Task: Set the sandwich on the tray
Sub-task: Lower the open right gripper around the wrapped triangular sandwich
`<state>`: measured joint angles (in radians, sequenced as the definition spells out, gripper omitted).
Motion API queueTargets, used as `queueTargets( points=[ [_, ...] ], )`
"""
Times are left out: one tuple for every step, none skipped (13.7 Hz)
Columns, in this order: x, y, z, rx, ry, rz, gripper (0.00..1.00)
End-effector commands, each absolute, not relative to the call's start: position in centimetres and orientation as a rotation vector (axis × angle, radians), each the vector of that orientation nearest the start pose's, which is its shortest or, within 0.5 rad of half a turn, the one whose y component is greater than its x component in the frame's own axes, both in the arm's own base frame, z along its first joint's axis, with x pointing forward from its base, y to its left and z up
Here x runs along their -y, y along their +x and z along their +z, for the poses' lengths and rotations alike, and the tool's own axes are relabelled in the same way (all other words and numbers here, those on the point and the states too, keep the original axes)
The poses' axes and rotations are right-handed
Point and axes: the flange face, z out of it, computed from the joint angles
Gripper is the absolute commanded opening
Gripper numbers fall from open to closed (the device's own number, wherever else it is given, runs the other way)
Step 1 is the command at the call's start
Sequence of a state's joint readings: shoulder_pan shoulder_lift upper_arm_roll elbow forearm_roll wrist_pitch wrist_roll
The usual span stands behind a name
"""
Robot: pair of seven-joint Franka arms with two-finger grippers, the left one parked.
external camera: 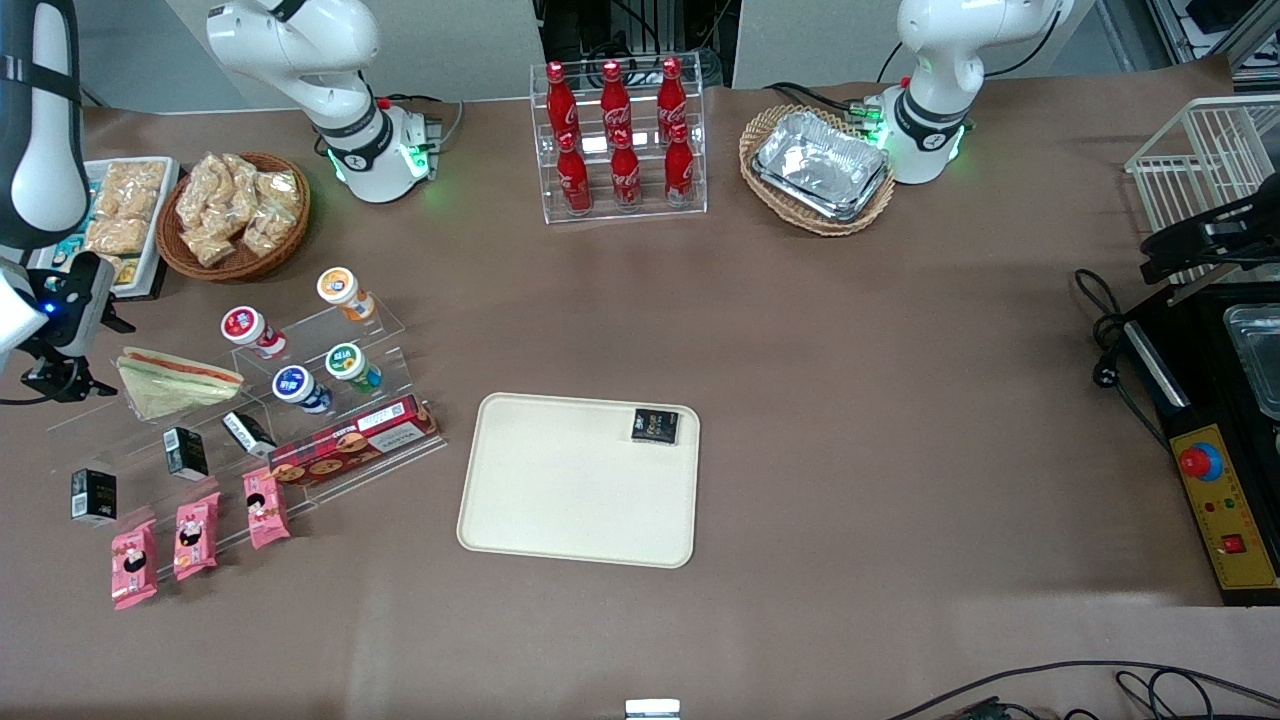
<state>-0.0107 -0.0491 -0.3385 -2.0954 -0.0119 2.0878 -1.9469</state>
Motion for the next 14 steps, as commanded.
queueTargets(
  points=[
    [19.5, 49.8, 43.8, -2.222, 2.108, 0.096, 1.00],
    [19.6, 50.0, 43.4, -2.218, 2.105, 0.095, 1.00],
    [19.9, 50.1, 43.0, -2.217, 2.111, 0.088, 1.00],
    [20.3, 50.0, 42.9, -2.206, 2.113, 0.089, 1.00],
    [20.3, 50.0, 42.8, -2.206, 2.113, 0.089, 1.00],
    [20.2, 49.9, 42.5, -2.211, 2.118, 0.085, 1.00],
    [20.3, 49.6, 42.1, -2.213, 2.124, 0.082, 1.00],
    [20.5, 49.6, 42.1, -2.216, 2.114, 0.083, 1.00],
    [20.5, 49.8, 41.9, -2.216, 2.098, 0.085, 1.00],
    [20.7, 49.9, 41.5, -2.212, 2.097, 0.081, 1.00],
    [20.8, 49.8, 40.9, -2.205, 2.093, 0.083, 1.00],
    [21.5, 49.4, 40.4, -2.188, 2.094, 0.087, 1.00],
    [21.6, 49.2, 40.0, -2.183, 2.099, 0.099, 1.00],
    [21.6, 49.4, 39.5, -2.182, 2.102, 0.105, 1.00]
  ],
)
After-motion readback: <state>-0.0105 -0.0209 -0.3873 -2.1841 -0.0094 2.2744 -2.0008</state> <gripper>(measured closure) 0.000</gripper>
